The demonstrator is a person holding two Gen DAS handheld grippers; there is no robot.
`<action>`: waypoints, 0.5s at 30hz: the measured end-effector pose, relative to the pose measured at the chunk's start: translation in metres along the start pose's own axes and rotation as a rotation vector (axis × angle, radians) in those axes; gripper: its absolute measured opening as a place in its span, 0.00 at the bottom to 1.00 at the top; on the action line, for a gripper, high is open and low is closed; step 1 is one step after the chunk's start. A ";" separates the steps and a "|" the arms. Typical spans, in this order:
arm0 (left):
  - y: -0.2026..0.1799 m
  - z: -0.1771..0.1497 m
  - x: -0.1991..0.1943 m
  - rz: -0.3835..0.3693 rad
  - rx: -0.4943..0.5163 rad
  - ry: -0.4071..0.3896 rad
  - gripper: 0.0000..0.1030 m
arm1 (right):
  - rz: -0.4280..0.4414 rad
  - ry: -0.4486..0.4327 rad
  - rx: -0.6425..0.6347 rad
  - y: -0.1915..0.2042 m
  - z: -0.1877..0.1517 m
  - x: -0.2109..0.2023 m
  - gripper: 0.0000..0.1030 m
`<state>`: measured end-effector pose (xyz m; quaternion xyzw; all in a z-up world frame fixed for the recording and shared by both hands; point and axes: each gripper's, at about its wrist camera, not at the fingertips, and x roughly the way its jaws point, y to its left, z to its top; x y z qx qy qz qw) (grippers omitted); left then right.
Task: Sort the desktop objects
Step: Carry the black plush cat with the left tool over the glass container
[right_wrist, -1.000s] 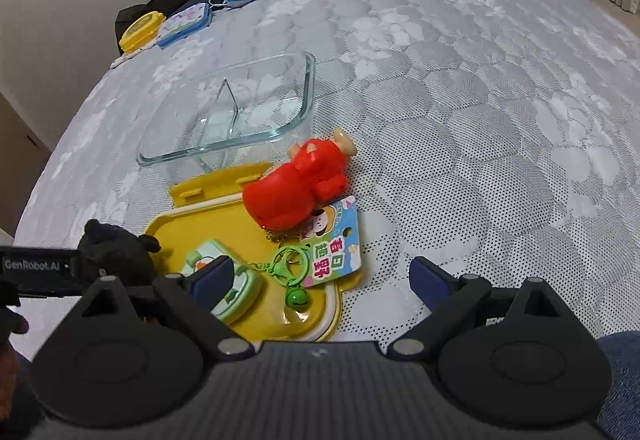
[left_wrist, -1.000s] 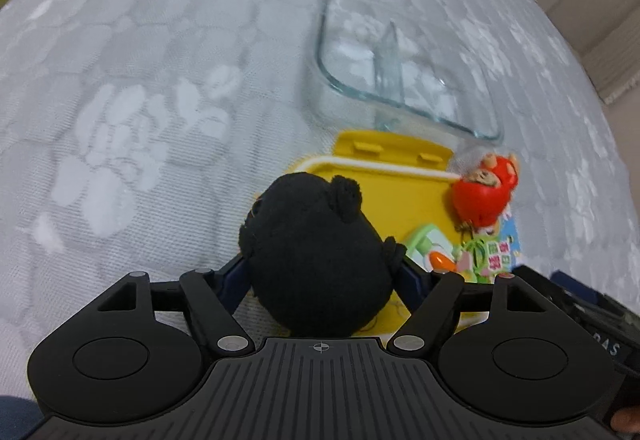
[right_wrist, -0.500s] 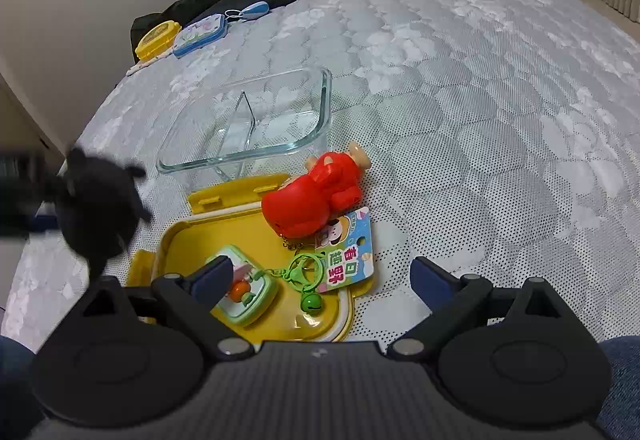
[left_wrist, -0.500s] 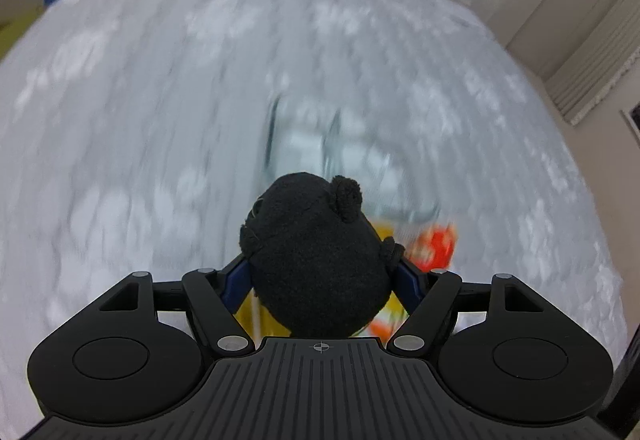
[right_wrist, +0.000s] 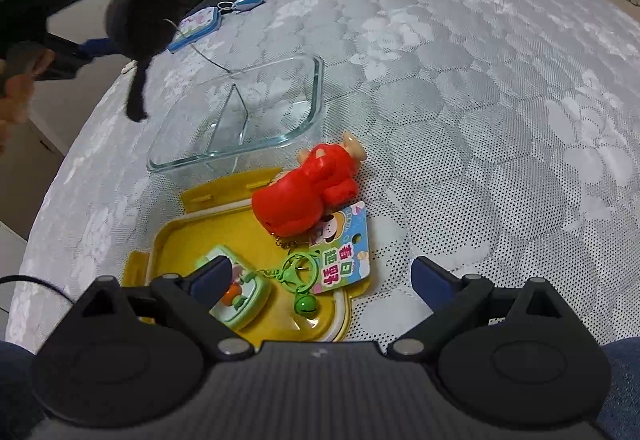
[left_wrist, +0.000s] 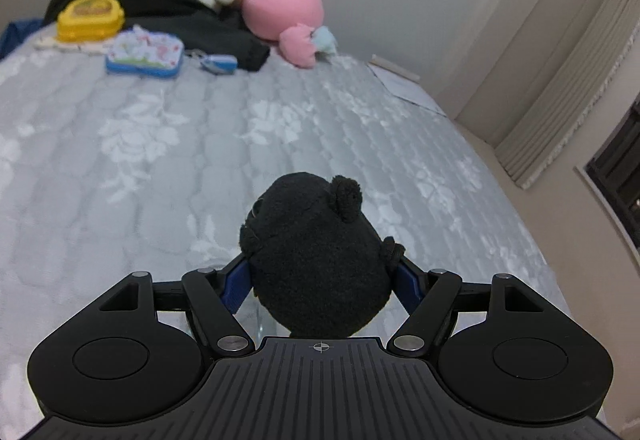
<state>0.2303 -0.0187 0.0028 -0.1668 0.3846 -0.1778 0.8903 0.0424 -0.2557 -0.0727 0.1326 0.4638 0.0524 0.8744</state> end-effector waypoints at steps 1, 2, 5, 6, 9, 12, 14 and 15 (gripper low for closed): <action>0.005 -0.005 0.006 -0.004 -0.008 0.009 0.74 | -0.004 0.000 0.002 -0.001 0.001 0.001 0.94; 0.010 -0.010 0.011 -0.002 -0.009 0.010 0.74 | -0.007 0.001 0.005 -0.002 0.001 0.002 0.94; 0.023 -0.025 0.020 0.008 -0.007 0.012 0.74 | -0.006 0.013 0.010 -0.003 0.001 0.006 0.94; 0.027 -0.030 0.021 0.008 -0.004 0.010 0.75 | -0.005 0.017 0.012 -0.003 0.001 0.007 0.94; 0.034 -0.039 0.020 0.028 0.001 0.016 0.76 | -0.008 0.029 0.002 -0.001 0.001 0.010 0.94; 0.038 -0.044 0.021 0.082 0.019 0.055 0.76 | -0.013 0.040 -0.008 0.002 0.001 0.014 0.94; 0.040 -0.047 0.025 0.112 0.035 0.081 0.77 | -0.018 0.045 -0.015 0.003 0.001 0.015 0.94; 0.040 -0.049 0.025 0.114 0.047 0.090 0.77 | -0.021 0.046 -0.017 0.003 0.001 0.016 0.94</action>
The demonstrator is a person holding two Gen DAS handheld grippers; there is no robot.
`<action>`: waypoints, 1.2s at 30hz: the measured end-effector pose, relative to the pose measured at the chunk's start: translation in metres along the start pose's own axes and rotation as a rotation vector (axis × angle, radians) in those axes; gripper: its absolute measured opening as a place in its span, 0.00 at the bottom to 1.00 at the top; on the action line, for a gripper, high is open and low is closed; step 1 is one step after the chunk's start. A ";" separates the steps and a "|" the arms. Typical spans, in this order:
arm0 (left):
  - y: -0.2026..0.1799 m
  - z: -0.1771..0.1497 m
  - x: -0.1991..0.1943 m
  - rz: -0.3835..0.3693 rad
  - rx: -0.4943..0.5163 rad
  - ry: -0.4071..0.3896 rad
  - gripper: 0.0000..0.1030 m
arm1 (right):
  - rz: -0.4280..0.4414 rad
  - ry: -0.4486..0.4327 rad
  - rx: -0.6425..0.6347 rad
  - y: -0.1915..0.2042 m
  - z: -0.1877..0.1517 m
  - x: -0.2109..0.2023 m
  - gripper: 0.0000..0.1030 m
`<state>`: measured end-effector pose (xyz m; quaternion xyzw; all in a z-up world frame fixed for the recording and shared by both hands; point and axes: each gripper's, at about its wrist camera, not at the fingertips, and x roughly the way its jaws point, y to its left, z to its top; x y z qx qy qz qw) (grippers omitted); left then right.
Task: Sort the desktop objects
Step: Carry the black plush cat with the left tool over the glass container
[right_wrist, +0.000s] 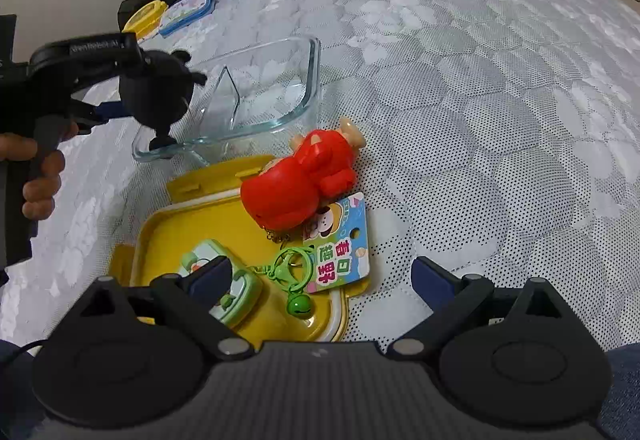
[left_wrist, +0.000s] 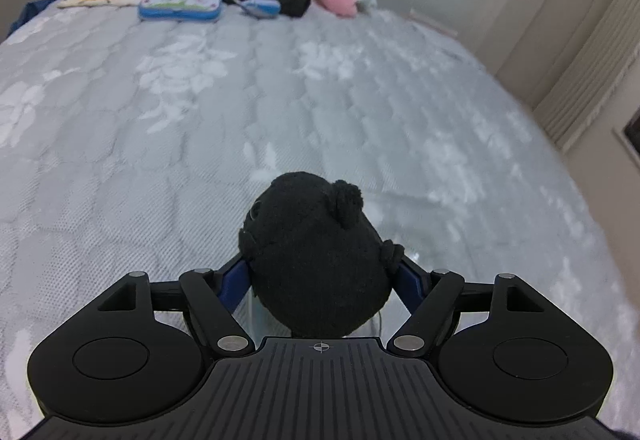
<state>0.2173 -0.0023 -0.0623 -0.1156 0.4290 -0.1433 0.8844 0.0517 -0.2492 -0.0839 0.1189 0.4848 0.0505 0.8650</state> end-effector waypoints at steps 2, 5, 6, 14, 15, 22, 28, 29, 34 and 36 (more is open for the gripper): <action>-0.004 0.001 0.002 0.009 0.035 0.012 0.78 | -0.004 0.001 -0.002 0.000 0.000 0.000 0.94; -0.010 0.003 0.005 -0.008 0.065 0.044 0.85 | -0.010 0.002 -0.006 0.001 0.000 0.001 0.94; -0.011 0.004 0.006 -0.015 0.068 0.057 0.87 | -0.012 0.002 -0.009 0.001 0.000 0.001 0.94; -0.003 0.016 -0.028 -0.010 -0.038 -0.044 0.87 | -0.015 -0.008 -0.009 0.001 0.000 0.000 0.94; -0.003 0.018 -0.036 -0.029 -0.054 -0.069 0.87 | -0.013 -0.008 -0.011 0.002 0.000 0.000 0.94; -0.018 0.025 -0.032 -0.110 -0.097 -0.052 0.85 | 0.006 -0.005 -0.027 0.005 -0.001 0.000 0.94; -0.016 0.015 -0.014 -0.057 -0.130 -0.034 0.85 | 0.013 -0.002 -0.011 0.003 -0.001 -0.001 0.94; -0.015 0.013 -0.015 -0.056 -0.133 -0.030 0.85 | 0.015 -0.001 -0.010 0.003 0.000 0.000 0.94; -0.004 -0.021 -0.047 -0.075 -0.288 -0.108 0.91 | 0.023 -0.027 -0.032 0.008 -0.003 -0.004 0.94; -0.004 -0.041 -0.063 -0.035 -0.296 -0.144 0.91 | 0.022 -0.060 -0.053 0.010 -0.006 -0.008 0.88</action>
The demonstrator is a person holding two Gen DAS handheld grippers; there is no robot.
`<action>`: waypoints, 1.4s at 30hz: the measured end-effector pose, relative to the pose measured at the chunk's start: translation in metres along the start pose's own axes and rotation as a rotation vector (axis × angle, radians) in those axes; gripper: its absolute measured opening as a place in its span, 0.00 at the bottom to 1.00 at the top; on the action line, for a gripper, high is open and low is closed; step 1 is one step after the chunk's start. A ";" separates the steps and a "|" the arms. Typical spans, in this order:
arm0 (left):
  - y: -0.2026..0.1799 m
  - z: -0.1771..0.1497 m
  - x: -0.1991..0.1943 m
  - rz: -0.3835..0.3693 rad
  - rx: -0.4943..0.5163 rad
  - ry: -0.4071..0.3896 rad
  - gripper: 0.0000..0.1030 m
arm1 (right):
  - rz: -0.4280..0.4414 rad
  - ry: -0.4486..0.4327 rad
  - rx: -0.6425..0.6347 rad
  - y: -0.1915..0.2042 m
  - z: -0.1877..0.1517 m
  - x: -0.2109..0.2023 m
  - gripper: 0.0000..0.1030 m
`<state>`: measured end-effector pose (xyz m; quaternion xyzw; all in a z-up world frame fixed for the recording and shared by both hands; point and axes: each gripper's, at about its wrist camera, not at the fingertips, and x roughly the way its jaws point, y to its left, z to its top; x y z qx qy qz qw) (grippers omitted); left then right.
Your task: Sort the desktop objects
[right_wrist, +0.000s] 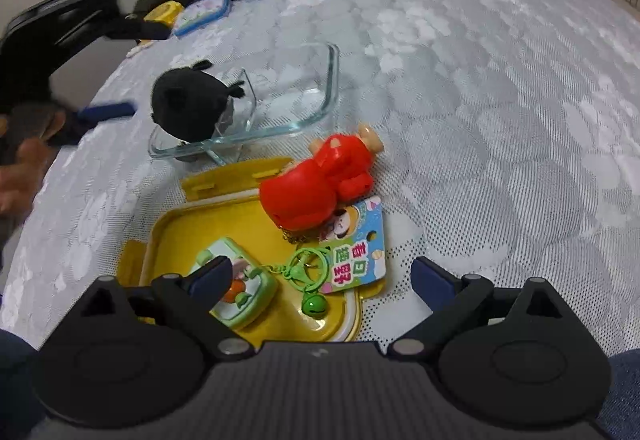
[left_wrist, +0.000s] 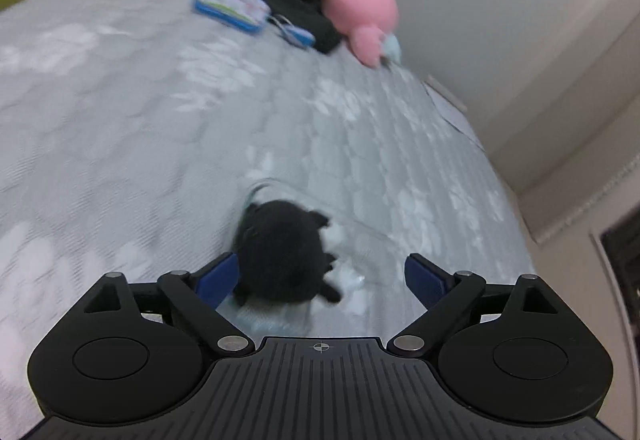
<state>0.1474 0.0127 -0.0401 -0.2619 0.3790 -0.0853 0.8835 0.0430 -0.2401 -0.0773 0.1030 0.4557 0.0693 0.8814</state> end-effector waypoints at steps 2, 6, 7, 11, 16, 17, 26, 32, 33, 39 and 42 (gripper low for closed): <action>0.000 -0.011 -0.011 0.060 0.059 -0.001 0.92 | 0.004 -0.019 -0.006 0.001 0.000 -0.004 0.76; -0.005 -0.015 -0.008 0.168 0.181 0.101 0.96 | 0.074 -0.077 0.020 0.000 0.015 -0.018 0.57; -0.005 -0.015 -0.005 0.188 0.201 0.117 0.97 | 0.075 -0.094 -0.001 0.003 0.023 -0.020 0.57; 0.012 -0.020 0.018 0.218 0.157 0.218 0.97 | 0.027 -0.155 -0.183 0.036 0.066 -0.019 0.68; 0.039 -0.015 0.024 0.215 0.093 0.262 0.98 | 0.082 -0.162 -0.335 0.086 0.112 0.006 0.79; 0.046 -0.014 0.027 0.227 0.079 0.275 0.98 | 0.104 -0.151 -0.358 0.096 0.118 0.016 0.77; 0.071 -0.006 0.017 0.232 0.017 0.289 0.99 | 0.133 -0.081 -0.534 0.136 0.121 0.073 0.71; 0.072 -0.013 0.027 0.204 0.038 0.368 0.99 | 0.089 -0.024 -0.639 0.141 0.122 0.104 0.69; 0.072 -0.013 0.028 0.196 0.033 0.374 0.99 | 0.090 -0.023 -0.650 0.144 0.122 0.109 0.69; 0.083 -0.014 0.029 0.192 -0.009 0.382 1.00 | 0.159 0.019 -0.436 0.133 0.141 0.127 0.66; 0.082 -0.016 0.027 0.193 0.002 0.388 1.00 | 0.177 0.066 -0.159 0.113 0.157 0.128 0.64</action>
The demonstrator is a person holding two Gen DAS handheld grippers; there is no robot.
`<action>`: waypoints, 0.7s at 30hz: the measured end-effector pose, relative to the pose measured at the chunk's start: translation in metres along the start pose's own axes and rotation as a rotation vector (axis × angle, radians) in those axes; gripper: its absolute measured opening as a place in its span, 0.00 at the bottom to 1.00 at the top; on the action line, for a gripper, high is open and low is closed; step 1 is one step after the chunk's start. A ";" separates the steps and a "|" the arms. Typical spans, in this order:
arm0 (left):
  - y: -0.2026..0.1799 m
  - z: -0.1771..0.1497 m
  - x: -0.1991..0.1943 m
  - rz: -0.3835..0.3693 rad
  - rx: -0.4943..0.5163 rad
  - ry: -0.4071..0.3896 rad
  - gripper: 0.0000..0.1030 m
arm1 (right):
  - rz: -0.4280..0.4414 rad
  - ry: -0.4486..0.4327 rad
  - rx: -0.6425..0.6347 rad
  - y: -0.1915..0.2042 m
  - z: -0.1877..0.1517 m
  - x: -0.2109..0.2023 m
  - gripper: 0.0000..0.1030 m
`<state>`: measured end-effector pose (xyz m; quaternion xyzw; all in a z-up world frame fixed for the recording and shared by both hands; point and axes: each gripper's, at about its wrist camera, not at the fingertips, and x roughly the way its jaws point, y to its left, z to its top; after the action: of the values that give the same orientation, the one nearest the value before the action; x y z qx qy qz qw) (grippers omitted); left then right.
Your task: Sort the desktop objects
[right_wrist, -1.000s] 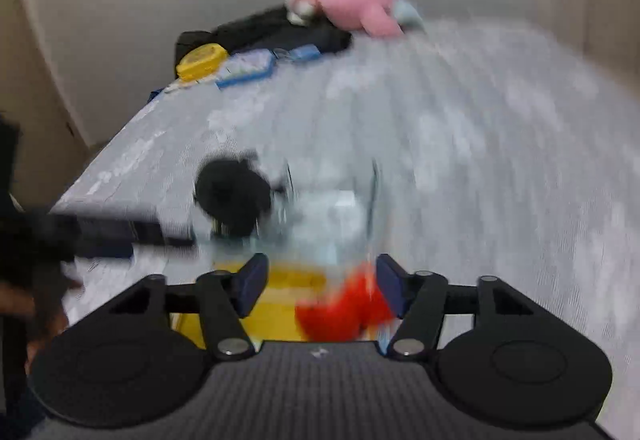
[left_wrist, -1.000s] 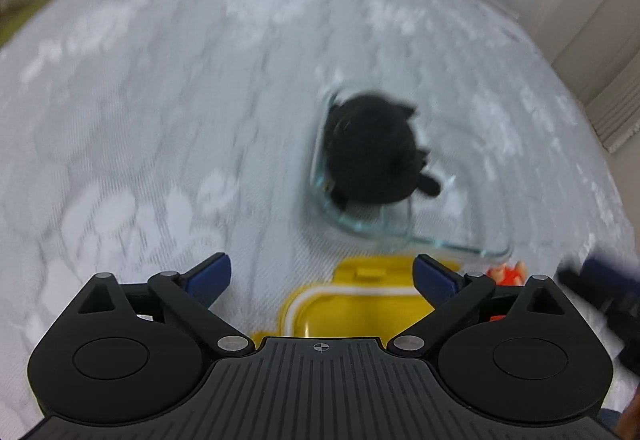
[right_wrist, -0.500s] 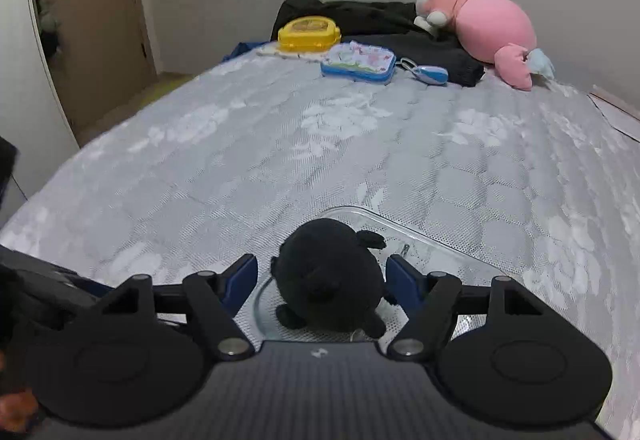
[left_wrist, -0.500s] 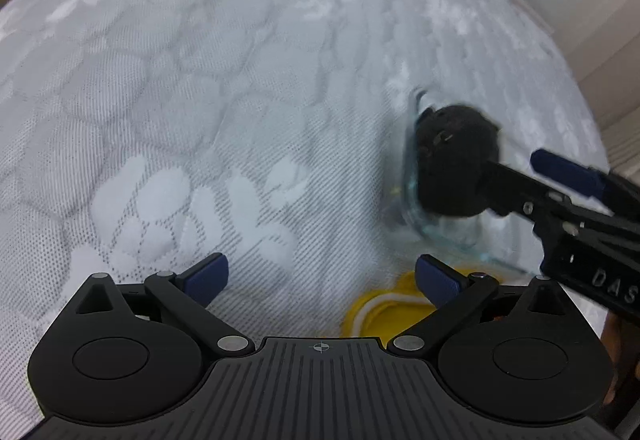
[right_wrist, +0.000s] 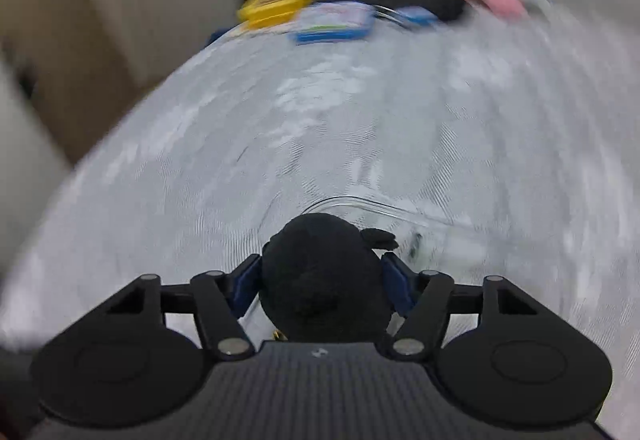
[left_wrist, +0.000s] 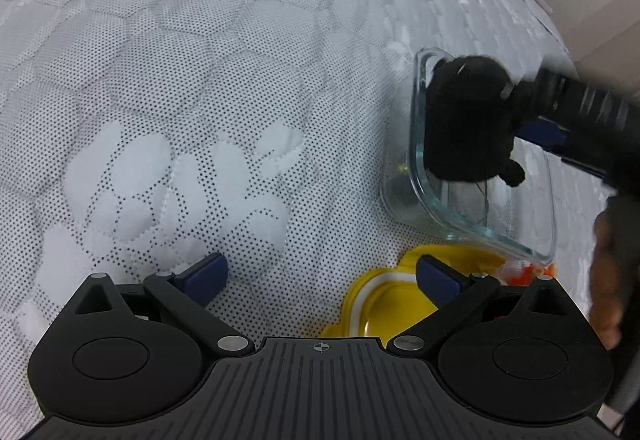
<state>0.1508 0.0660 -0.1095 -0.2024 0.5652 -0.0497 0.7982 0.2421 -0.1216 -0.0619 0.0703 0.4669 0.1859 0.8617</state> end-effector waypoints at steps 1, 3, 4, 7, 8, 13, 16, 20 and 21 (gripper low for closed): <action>0.000 -0.001 0.000 0.001 0.005 0.002 1.00 | 0.006 0.008 0.097 -0.007 0.004 -0.001 0.63; -0.001 -0.003 -0.001 -0.002 0.011 0.006 1.00 | -0.013 0.042 0.252 -0.015 0.011 -0.002 0.63; 0.000 -0.001 -0.001 -0.003 0.010 0.007 1.00 | -0.021 0.059 0.307 -0.018 0.014 -0.002 0.63; -0.002 0.004 0.001 -0.006 0.005 0.012 1.00 | -0.041 0.108 0.423 -0.023 0.017 0.001 0.63; -0.003 0.004 0.002 -0.006 0.007 0.014 1.00 | -0.043 0.119 0.467 -0.027 0.017 0.003 0.63; -0.011 0.003 0.007 -0.003 0.056 0.038 1.00 | -0.042 0.185 0.645 -0.044 0.014 0.007 0.62; -0.017 0.001 0.007 -0.024 0.090 0.051 1.00 | -0.062 0.237 0.622 -0.041 0.022 0.014 0.62; -0.021 -0.001 0.003 -0.024 0.123 0.050 1.00 | -0.126 0.284 0.536 -0.026 0.032 0.026 0.62; -0.021 -0.002 0.001 -0.024 0.125 0.046 1.00 | -0.146 0.286 0.510 -0.021 0.034 0.028 0.62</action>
<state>0.1531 0.0457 -0.1031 -0.1579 0.5767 -0.0993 0.7953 0.2896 -0.1287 -0.0714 0.2235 0.6191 0.0081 0.7528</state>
